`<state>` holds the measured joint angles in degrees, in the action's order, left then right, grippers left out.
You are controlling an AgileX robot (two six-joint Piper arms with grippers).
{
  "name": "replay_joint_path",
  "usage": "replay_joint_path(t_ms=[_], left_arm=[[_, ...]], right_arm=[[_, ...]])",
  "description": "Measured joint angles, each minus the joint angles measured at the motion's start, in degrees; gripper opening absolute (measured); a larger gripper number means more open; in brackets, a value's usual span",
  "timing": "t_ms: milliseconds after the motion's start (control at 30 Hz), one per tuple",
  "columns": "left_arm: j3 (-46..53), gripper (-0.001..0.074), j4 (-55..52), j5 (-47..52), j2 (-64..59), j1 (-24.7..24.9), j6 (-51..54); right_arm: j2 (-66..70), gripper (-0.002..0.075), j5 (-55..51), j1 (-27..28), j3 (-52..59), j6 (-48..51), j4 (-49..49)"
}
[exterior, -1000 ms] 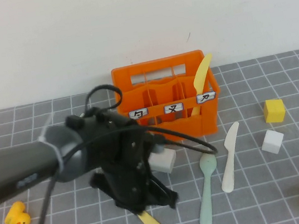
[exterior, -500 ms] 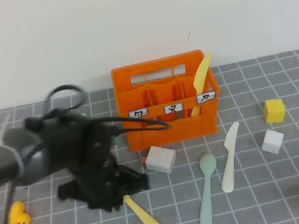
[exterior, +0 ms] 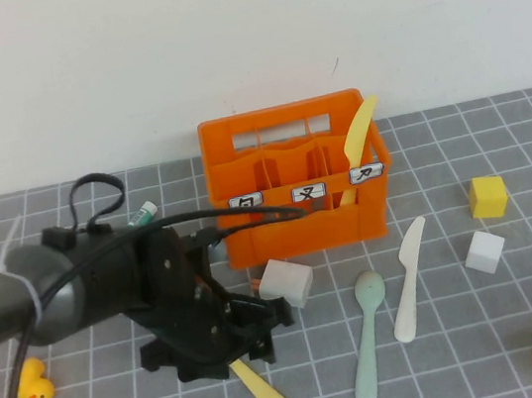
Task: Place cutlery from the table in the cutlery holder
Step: Pick up the fork
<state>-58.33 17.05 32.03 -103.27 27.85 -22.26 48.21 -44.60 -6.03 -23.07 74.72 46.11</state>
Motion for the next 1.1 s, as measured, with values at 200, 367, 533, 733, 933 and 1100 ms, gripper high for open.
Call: replay_joint_path(t_ms=[200,367,533,733,933,1100], left_arm=[[0.0,0.0428,-1.46,-1.05,-2.54,0.19,-4.89],[0.0,0.0428,-2.65,-2.99,-3.56,0.19,-6.56],[-0.78,0.0428,-3.85,-3.07,-5.52,0.19,-6.56],[-3.11,0.0416,-5.18,-0.74,-6.75,0.4,-4.17],[-6.25,0.0344,-11.09,-0.85,-8.19,3.0,-3.57],[-7.96,0.0333,-14.29,-0.96,-9.26,4.04,-5.05]], right_arm=[[0.0,-0.0003,-0.22,0.0,0.0,0.0,0.9],[0.0,-0.0003,-0.32,0.0,0.0,0.0,1.27],[0.0,-0.0003,-0.55,0.0,0.0,0.0,2.05],[0.0,-0.0003,-0.55,0.0,0.0,0.22,2.04],[0.0,-0.0003,-0.55,0.0,0.0,0.59,2.27],[0.0,-0.0003,-0.68,0.0,0.0,0.72,2.27]])
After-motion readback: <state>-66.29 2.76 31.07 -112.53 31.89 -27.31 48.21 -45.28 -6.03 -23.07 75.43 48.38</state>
